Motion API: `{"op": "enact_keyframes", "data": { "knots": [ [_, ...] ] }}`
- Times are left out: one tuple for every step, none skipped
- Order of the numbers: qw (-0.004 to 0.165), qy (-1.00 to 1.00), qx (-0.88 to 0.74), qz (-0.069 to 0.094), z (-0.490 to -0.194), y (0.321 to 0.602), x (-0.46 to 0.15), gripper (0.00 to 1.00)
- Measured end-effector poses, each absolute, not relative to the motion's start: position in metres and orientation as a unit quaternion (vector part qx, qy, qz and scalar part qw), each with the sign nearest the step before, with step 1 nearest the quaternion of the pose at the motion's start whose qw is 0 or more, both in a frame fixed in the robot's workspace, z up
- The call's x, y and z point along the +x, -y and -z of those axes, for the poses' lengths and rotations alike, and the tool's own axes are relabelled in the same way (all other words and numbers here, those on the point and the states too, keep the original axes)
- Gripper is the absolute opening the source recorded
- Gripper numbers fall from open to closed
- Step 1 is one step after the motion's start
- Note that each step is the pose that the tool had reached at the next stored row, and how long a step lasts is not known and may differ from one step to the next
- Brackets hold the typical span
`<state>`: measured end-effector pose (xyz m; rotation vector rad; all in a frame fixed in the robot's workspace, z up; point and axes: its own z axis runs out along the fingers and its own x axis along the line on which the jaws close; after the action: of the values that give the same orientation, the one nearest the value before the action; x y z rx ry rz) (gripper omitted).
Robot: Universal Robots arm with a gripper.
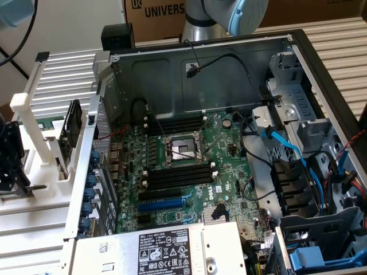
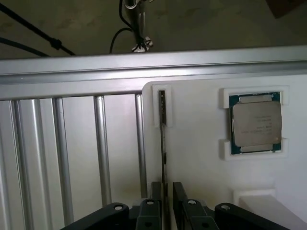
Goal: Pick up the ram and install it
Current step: 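Pick up the ram and move it above insertion slot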
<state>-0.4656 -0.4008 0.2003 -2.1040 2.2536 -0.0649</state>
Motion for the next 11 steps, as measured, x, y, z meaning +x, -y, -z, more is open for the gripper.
{"op": "enact_keyframes", "data": {
  "knots": [
    [0.029,-0.730,-0.682,0.021,-0.1991,0.4007,-0.4656,0.24],
    [0.029,-0.730,-0.682,0.021,-0.1982,0.4007,-0.4656,0.24],
    [0.029,-0.730,-0.682,0.021,-0.1973,0.4007,-0.4657,0.24],
    [0.029,-0.730,-0.682,0.021,-0.1972,0.4007,-0.4657,0.24],
    [0.029,-0.730,-0.683,0.021,-0.1971,0.4007,-0.4655,0.24],
    [0.028,-0.730,-0.683,0.020,-0.1969,0.4006,-0.4651,0.24],
    [0.028,-0.730,-0.683,0.020,-0.1969,0.4006,-0.4648,0.24],
    [0.027,-0.730,-0.683,0.020,-0.1968,0.4006,-0.4647,0.24],
    [0.026,-0.730,-0.683,0.018,-0.1970,0.4007,-0.4644,0.24],
    [0.024,-0.730,-0.683,0.016,-0.1970,0.4007,-0.4641,0.24],
    [0.021,-0.730,-0.683,0.014,-0.1970,0.4007,-0.4637,0.24]
  ]
}}
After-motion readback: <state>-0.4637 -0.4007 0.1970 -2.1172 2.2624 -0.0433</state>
